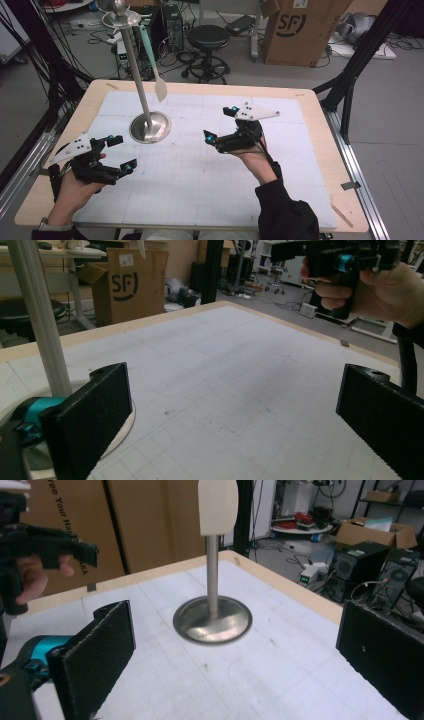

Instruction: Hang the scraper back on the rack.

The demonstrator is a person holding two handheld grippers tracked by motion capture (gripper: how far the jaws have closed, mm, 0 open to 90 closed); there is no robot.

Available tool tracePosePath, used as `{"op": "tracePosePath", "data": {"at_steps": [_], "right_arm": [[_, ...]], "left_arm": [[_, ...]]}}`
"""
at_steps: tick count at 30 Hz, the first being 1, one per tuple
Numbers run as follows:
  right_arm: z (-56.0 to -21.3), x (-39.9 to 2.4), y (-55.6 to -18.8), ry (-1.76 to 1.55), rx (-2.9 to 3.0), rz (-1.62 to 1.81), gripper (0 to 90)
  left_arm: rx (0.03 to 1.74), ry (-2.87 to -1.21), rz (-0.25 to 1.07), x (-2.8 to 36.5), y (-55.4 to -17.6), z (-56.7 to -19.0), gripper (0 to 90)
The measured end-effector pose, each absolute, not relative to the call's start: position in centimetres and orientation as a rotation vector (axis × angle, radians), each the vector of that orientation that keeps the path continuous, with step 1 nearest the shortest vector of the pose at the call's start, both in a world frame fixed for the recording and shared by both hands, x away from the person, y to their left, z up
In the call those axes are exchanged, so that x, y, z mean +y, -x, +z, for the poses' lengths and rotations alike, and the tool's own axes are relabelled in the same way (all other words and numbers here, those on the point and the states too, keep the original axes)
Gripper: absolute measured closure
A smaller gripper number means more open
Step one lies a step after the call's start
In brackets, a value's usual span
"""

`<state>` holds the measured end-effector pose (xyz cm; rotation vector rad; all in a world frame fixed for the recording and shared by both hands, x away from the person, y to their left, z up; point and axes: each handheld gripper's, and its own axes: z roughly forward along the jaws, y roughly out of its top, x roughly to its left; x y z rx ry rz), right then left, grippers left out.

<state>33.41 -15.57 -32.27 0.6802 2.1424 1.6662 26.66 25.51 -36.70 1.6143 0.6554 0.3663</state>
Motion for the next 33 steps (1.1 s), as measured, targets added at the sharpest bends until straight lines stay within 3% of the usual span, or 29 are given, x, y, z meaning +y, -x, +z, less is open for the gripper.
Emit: {"op": "tracePosePath", "data": {"at_steps": [15,24,33], "right_arm": [[-37.5,-21.5,-29.8,-0.754,2.100,1.733,1.3],[-39.5,-26.4,-29.2,-0.896,2.023,1.722,1.4],[-40.8,-28.3,-28.9,-0.958,2.014,1.692,1.4]], "left_arm": [[0.664,-1.599,0.369,25.8,-27.2,-36.7,1.9],[0.654,-1.594,0.368,26.2,-27.3,-37.2,1.9],[0.650,-1.610,0.376,26.0,-27.5,-37.9,1.9]]}}
